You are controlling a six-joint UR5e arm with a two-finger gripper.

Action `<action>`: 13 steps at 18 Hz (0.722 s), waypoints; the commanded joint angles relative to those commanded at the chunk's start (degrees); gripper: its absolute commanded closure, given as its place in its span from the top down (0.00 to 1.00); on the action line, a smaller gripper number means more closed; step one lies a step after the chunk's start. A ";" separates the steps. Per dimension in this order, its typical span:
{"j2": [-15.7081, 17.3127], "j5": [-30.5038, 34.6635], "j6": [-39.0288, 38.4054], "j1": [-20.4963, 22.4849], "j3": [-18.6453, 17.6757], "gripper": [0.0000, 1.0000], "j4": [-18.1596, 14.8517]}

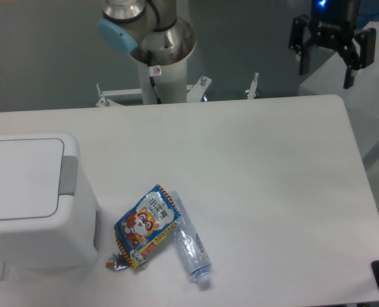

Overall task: Open the trash can
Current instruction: 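Move the open gripper across the table toward the white trash can lid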

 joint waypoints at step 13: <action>0.79 0.00 -29.50 -11.15 0.44 1.00 2.37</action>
